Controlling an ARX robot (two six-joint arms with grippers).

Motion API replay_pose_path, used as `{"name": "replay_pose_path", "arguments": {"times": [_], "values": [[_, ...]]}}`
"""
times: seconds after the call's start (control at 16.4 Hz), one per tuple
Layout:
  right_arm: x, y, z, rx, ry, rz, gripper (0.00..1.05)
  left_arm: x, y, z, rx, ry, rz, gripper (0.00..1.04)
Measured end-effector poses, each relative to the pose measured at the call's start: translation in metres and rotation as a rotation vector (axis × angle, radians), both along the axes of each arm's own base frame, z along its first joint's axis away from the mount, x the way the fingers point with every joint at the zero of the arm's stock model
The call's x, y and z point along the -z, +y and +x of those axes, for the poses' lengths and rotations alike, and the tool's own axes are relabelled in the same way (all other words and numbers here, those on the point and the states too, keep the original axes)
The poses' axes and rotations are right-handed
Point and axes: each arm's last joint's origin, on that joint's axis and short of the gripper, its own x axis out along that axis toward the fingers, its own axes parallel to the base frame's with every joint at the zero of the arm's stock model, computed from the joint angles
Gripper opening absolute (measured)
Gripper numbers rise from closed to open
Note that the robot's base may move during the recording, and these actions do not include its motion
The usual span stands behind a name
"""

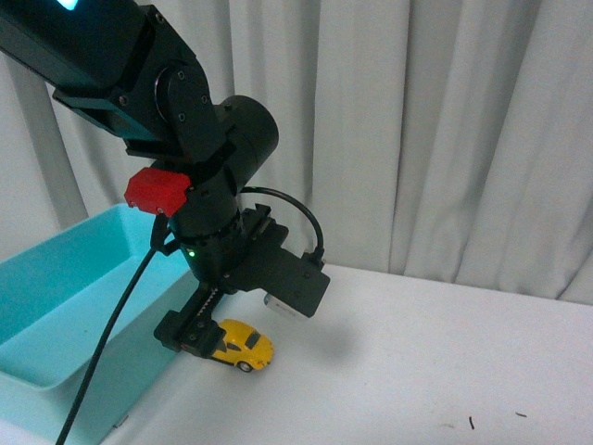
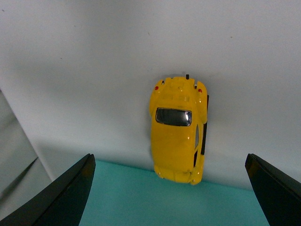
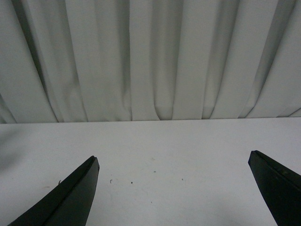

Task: Wind up and store yellow beetle toy

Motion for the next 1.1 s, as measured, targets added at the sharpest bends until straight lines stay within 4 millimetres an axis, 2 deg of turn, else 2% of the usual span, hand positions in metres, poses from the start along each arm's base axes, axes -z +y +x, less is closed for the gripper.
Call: {"name": "replay_pose_path", "arguments": {"times": [0.18,0.49,0.67,0.85,0.92,1.1], "values": [[0.000,0.000,0.000,0.000,0.000,0.000,0.98,0.019,0.001,0.004,-0.096,0.066,-0.010,0.98],[0.000,0.000,0.000,0.000,0.000,0.000,0.98,0.030,0.014,0.016,-0.234,0.037,-0.020,0.98],[0.000,0.000,0.000,0.000,0.000,0.000,0.98,0.040,0.021,0.026,-0.267,0.033,-0.026,0.98],[0.000,0.000,0.000,0.000,0.000,0.000,0.98,0.052,0.019,0.026,-0.243,0.072,-0.035,0.98],[0.000,0.000,0.000,0.000,0.000,0.000,0.98,0.053,0.017,0.026,-0.231,0.079,-0.034,0.93],[0.000,0.000,0.000,0.000,0.000,0.000,0.98,0.054,0.014,0.025,-0.215,0.085,-0.035,0.57]]}}
